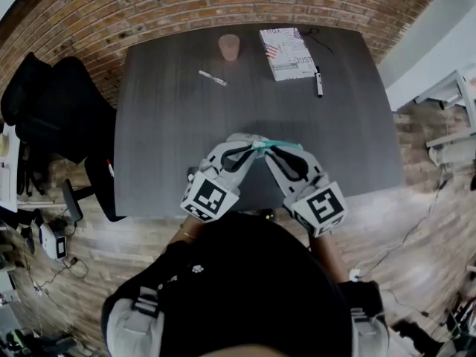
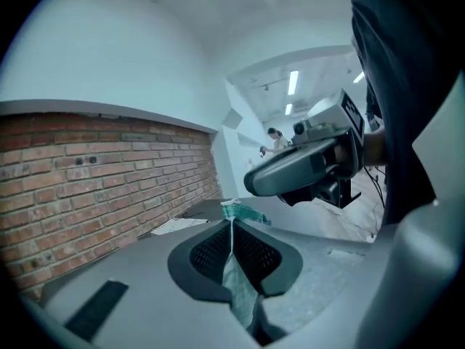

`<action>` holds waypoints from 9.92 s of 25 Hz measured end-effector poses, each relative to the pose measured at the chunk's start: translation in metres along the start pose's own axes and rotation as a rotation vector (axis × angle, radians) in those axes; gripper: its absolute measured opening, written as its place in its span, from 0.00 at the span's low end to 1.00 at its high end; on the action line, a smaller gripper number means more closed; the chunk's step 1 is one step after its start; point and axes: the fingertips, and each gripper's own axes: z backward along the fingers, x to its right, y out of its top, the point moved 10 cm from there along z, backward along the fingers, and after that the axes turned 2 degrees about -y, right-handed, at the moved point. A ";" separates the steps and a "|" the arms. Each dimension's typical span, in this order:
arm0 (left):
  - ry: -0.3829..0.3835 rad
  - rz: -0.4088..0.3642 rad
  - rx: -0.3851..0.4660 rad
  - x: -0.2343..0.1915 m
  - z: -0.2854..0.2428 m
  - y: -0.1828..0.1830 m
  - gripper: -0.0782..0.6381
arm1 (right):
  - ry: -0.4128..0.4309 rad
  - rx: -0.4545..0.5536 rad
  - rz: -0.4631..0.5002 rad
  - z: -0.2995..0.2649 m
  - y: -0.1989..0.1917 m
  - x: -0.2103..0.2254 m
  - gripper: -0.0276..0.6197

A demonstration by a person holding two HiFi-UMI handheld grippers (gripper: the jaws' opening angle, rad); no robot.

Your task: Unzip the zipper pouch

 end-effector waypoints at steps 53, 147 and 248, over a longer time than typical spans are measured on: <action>0.002 -0.577 -0.192 -0.006 -0.007 -0.010 0.12 | -0.148 -0.079 -0.092 -0.029 -0.019 0.014 0.04; -0.038 -0.510 -0.169 -0.011 0.004 -0.011 0.12 | -0.324 -0.165 -0.080 -0.009 -0.040 0.042 0.05; 0.143 -0.093 -0.093 -0.057 0.038 -0.030 0.12 | -0.442 0.010 -0.168 0.017 -0.053 0.055 0.04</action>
